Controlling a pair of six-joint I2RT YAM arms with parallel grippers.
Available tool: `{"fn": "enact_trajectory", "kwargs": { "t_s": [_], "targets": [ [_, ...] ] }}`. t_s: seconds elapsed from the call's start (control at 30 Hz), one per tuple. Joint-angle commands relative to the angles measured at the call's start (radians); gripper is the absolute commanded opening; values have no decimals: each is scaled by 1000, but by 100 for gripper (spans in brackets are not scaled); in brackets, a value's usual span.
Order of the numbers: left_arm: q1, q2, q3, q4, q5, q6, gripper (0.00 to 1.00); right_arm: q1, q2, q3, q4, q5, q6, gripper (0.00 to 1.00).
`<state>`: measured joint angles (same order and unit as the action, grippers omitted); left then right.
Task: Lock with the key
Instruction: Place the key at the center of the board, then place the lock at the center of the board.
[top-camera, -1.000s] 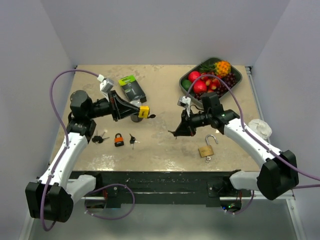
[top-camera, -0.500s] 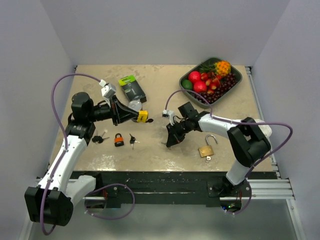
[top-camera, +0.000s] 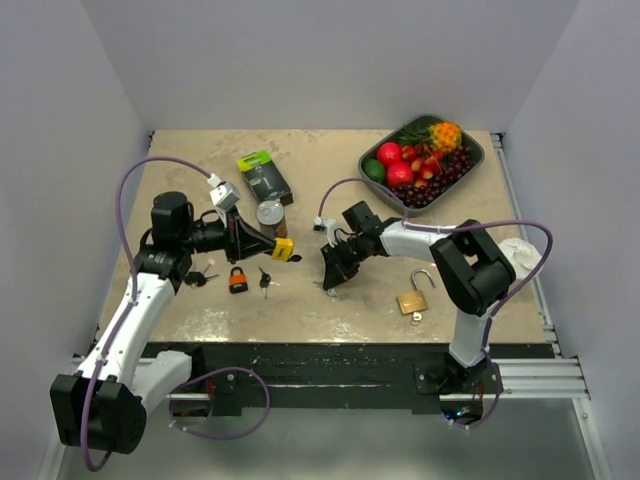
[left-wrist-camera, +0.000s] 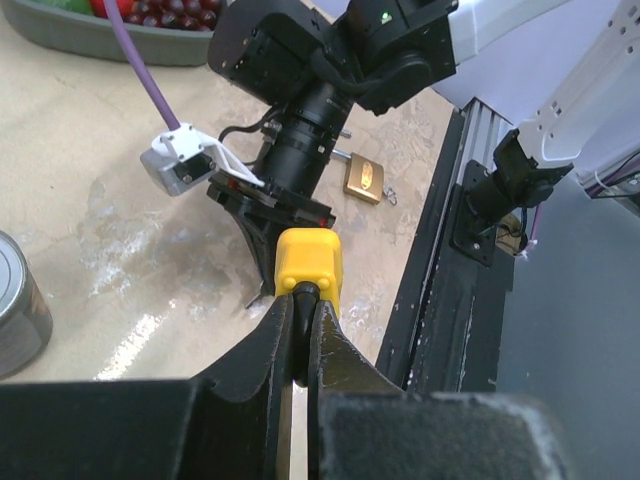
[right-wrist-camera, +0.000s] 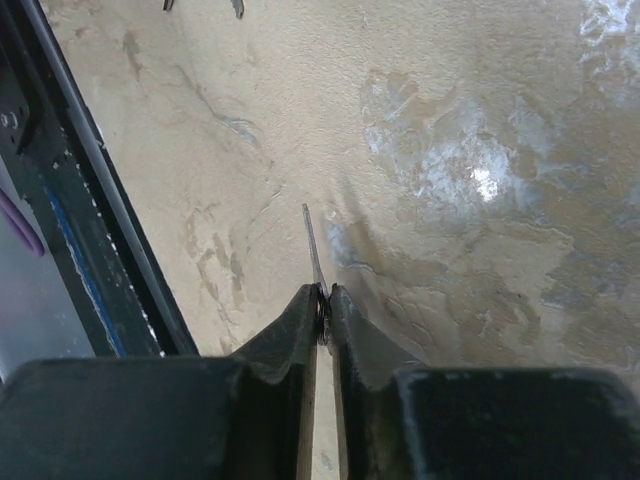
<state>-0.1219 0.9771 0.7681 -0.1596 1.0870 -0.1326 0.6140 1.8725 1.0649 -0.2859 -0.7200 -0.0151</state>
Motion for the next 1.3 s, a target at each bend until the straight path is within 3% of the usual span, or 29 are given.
{"fn": "enact_trajectory", "kwargs": {
  "t_s": [0.0,0.07,0.1,0.2,0.23,0.33,0.6,0.77,1.0,1.27],
  "targets": [
    [4,-6,0,-35,14,83,0,-2,-30,37,16,25,7,23],
    [4,2,-4,-76,20,103,0,-3,-62,41,11,27,7,35],
    [4,3,-6,-86,22,113,0,-3,-78,44,7,30,7,50],
    [4,12,3,-112,60,113,0,-3,-165,52,-9,50,-43,67],
    [4,21,8,-136,95,117,0,-3,-194,43,-9,51,-84,81],
    [4,47,42,-207,170,160,0,-5,-335,9,-13,54,-201,92],
    [4,69,92,-347,292,234,0,0,-748,-175,24,5,-528,99],
    [-1,26,62,-226,355,43,0,101,-926,-296,181,66,-563,99],
    [-41,-18,39,-118,375,-90,0,361,-983,-371,421,333,-606,99],
    [-130,-38,39,-3,363,-220,0,447,-908,-385,540,456,-684,99]
  ]
}}
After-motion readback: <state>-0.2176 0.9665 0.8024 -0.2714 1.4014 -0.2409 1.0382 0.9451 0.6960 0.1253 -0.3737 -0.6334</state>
